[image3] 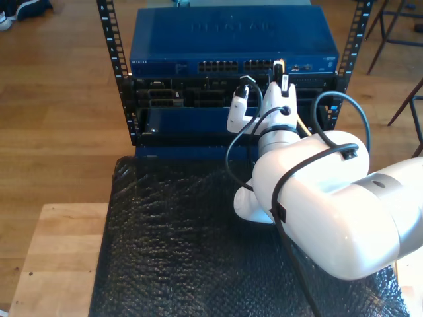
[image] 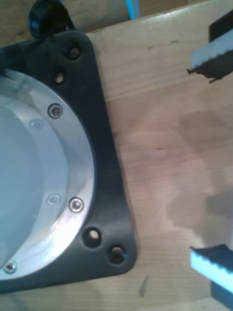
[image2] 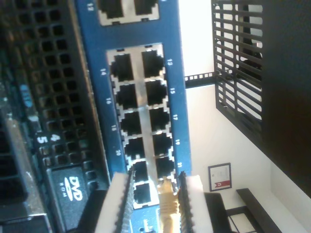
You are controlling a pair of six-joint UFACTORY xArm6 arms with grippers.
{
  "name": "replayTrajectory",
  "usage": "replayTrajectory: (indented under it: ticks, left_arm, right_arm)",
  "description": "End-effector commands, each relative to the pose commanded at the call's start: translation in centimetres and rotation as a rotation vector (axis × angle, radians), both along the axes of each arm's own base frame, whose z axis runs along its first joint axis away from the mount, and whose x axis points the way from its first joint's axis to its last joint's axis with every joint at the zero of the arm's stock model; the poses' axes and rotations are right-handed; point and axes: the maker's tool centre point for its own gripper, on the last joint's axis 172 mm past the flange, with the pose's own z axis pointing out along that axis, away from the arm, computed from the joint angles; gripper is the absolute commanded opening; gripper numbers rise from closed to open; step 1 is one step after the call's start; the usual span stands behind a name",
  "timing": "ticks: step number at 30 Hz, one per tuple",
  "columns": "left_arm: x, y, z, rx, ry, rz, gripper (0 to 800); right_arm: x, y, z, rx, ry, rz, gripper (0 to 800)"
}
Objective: Grab the cable and plug it in
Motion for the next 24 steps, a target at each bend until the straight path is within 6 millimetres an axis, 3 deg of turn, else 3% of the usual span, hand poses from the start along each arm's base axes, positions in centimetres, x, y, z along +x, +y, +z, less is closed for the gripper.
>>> replayTrajectory:
  ticks: [8,20,24]
  left_arm:
    - [0.0,0.0,0.0,0.000,0.000,0.000,800]
    - [0.0,0.0,0.0,0.000,0.000,0.000,800]
    - [0.0,0.0,0.0,0.000,0.000,0.000,800]
  right_arm:
    - [-1.6,-0.7,1.8,-0.002,0.022,0.004,277]
    - [-3.7,-1.7,2.3,-0.011,0.084,0.013,324]
    - [-4.6,0.3,2.0,-0.016,0.102,0.050,337]
